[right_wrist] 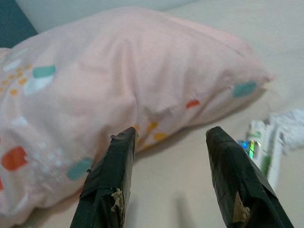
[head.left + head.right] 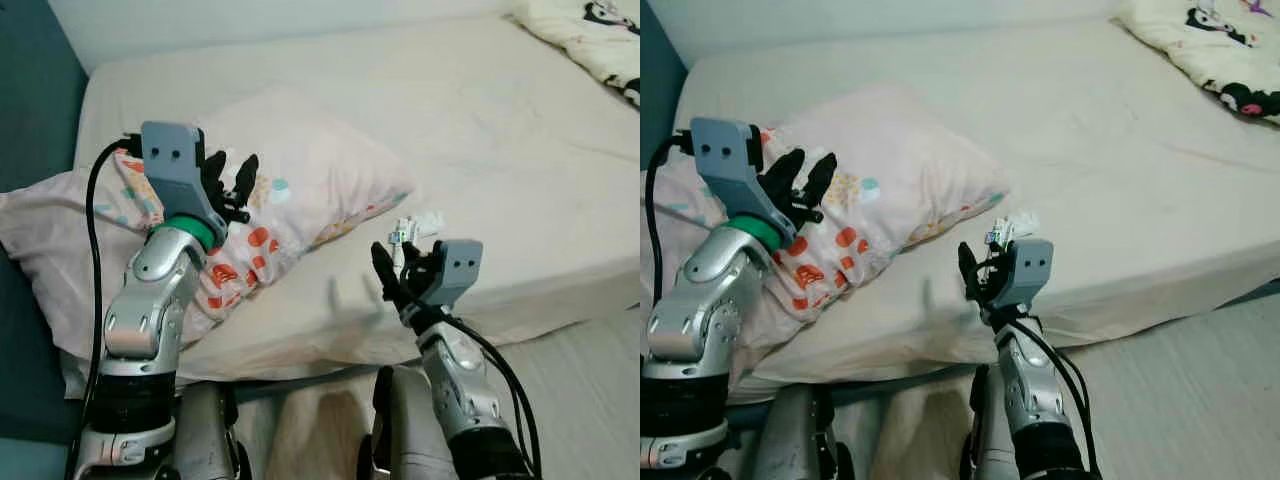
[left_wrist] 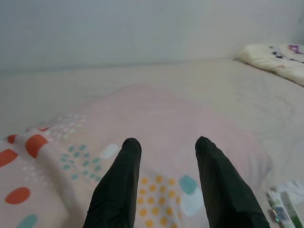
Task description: Clean up the room
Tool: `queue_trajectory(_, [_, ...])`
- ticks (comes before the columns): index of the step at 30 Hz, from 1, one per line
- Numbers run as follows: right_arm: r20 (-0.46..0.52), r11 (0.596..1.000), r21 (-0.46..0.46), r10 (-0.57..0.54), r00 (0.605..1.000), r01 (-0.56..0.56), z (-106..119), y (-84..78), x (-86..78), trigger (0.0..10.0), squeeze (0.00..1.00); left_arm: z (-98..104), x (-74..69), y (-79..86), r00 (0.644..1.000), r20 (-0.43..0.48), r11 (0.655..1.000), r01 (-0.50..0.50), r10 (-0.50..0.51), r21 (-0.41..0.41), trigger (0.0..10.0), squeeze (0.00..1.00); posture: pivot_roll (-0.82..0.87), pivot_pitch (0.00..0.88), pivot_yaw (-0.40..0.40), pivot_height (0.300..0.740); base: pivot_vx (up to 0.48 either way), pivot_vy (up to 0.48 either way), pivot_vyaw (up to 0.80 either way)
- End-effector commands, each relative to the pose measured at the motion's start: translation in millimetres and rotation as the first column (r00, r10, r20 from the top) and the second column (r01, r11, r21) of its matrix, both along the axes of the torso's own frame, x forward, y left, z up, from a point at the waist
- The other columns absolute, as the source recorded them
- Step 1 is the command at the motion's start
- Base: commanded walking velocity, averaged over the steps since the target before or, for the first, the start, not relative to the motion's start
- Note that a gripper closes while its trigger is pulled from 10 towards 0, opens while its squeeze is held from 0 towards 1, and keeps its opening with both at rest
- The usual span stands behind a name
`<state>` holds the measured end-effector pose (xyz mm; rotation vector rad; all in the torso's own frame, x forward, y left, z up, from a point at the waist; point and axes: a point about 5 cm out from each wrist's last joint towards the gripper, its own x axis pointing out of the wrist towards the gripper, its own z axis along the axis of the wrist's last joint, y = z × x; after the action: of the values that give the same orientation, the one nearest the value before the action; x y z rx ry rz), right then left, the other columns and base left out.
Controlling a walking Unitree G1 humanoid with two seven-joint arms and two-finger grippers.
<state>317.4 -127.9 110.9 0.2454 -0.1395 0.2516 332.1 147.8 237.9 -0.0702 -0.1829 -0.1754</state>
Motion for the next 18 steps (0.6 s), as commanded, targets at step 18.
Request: queue_trajectory(18, [-0.045, 1.0, -0.024, -0.003, 0.999, 0.002, -12, -3.4, -2.7, 10.0, 0.0, -24, 8.9, -13.0, 0.998, -0.069, 0.999, -0.005, 0.008, 0.042, 10.0, 0.0, 0.03, 0.11, 0.031, 0.715, 0.0, 0.0, 0.0])
